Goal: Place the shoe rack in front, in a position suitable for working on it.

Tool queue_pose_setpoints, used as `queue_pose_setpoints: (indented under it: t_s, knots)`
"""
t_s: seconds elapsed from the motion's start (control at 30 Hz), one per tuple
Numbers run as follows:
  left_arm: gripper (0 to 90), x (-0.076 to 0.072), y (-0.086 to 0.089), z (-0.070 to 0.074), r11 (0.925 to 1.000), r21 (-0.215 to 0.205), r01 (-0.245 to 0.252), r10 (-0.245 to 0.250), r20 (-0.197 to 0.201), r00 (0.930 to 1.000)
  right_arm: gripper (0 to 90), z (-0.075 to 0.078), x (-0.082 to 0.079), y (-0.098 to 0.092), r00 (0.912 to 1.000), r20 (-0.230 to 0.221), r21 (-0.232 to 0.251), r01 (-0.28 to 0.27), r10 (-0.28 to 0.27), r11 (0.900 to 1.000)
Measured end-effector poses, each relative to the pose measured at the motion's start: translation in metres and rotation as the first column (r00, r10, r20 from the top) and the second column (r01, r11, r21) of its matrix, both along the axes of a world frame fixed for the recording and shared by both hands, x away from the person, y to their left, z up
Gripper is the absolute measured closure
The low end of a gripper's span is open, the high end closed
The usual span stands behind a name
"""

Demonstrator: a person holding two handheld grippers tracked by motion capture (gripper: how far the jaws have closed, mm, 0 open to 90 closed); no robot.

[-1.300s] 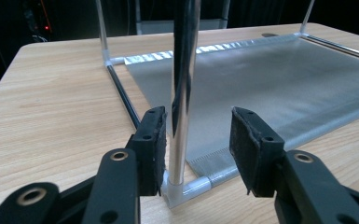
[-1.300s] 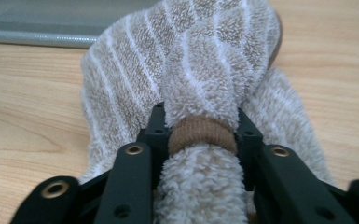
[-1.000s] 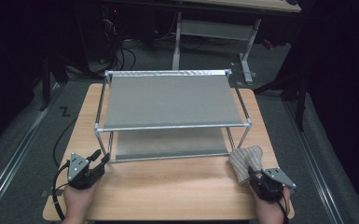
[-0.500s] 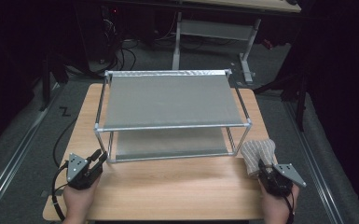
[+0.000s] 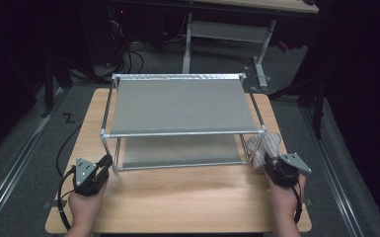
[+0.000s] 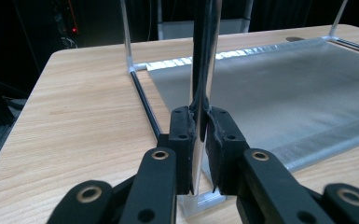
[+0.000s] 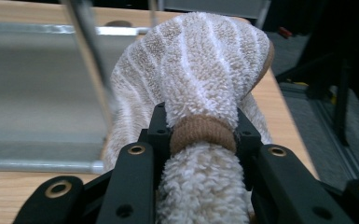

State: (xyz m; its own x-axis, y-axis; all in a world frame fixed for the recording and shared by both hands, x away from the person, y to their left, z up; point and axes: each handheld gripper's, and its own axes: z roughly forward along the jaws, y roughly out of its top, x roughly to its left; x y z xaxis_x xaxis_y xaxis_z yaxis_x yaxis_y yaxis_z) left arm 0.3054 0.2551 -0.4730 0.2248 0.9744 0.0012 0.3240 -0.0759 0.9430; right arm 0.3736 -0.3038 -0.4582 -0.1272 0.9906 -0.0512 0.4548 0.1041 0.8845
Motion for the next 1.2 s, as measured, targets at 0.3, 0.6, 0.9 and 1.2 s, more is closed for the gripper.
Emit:
queue_pose_setpoints:
  t_s: [0.3,0.6,0.9,1.2]
  knots:
    - [80.0,0.022,-0.005,0.0,1.0,0.003,-0.007,0.007,-0.004,1.0,68.8,-0.002,-0.015,0.009,0.9977,0.0,-0.002,-0.068,0.068,0.998]
    - [79.2,0.054,-0.015,-0.006,0.9992,-0.039,0.008,-0.007,0.006,1.0,68.7,-0.002,-0.053,0.001,0.9985,0.003,-0.008,-0.055,0.055,0.998]
    - [66.1,0.06,-0.015,-0.012,0.9984,-0.053,0.02,-0.023,-0.062,0.9978,68.6,-0.001,-0.068,0.0,0.999,-0.009,-0.001,-0.043,0.043,0.999]
    - [61.5,0.014,-0.009,-0.006,0.9967,-0.069,0.045,-0.049,-0.069,0.9964,68.5,0.001,-0.066,0.025,0.9963,-0.004,0.021,-0.086,0.086,0.996]
